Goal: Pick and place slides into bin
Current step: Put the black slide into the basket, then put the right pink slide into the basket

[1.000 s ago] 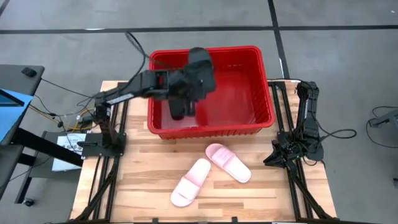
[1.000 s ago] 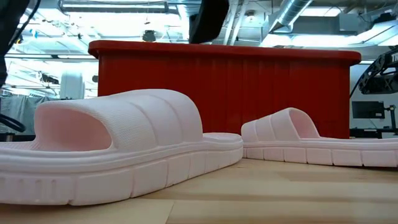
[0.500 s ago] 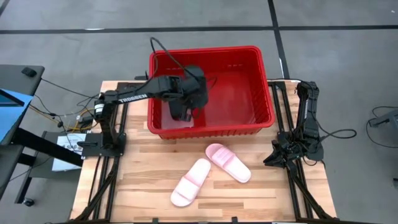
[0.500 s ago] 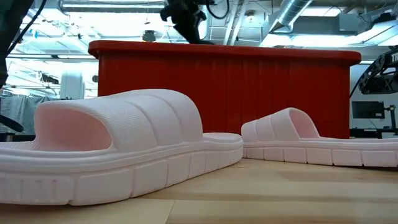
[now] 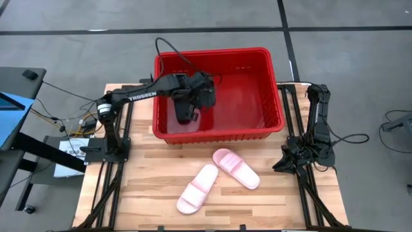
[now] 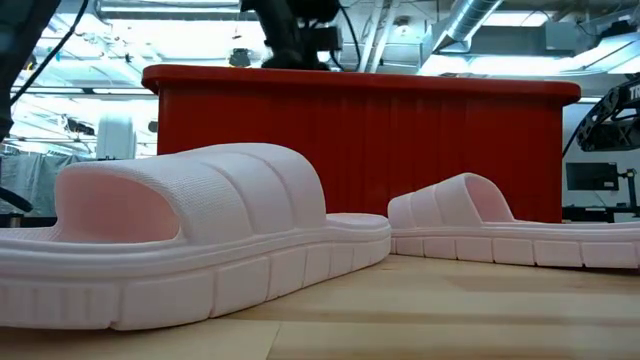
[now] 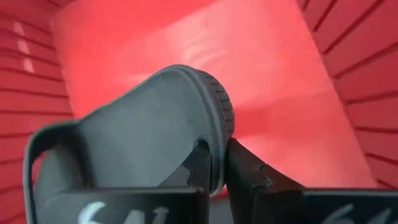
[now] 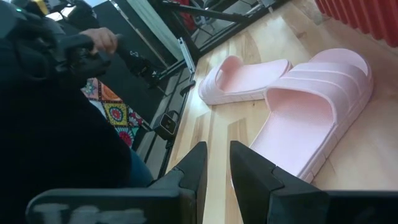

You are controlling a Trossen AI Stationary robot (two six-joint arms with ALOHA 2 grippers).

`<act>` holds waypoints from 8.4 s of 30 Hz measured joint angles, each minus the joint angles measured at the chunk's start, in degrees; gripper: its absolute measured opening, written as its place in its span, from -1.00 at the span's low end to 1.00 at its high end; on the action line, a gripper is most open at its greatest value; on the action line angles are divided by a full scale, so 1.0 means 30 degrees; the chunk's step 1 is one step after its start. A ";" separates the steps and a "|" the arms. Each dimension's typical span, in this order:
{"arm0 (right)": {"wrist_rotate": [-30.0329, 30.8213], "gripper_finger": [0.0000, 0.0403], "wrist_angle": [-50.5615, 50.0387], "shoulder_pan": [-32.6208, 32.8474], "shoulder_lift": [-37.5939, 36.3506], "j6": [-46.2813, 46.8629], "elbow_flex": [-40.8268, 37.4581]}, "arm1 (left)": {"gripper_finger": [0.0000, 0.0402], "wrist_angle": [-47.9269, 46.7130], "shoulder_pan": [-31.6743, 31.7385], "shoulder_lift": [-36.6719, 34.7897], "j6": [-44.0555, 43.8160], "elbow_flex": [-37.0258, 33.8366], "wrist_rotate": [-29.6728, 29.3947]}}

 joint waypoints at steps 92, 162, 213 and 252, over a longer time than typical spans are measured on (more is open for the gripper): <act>0.0000 -0.70 0.0000 0.0000 0.0000 -0.0001 0.0000 | -0.32 0.5669 0.1427 -0.0005 -0.0217 -0.6381 0.0272; 0.0007 -0.70 -0.0007 -0.0007 0.0001 -0.0001 0.0000 | -0.32 0.7280 -1.3829 -2.0682 -1.9701 -1.2192 -0.3119; -0.3390 -0.70 0.5324 -0.9015 1.3622 -0.0426 0.3905 | -0.32 0.8555 -1.3814 -1.9990 -2.0985 -1.2192 -0.0794; -0.5974 0.04 1.1166 -1.4580 2.2928 -0.1086 0.3906 | -0.32 0.8483 -1.3814 -1.9990 -2.0533 -1.2192 0.0597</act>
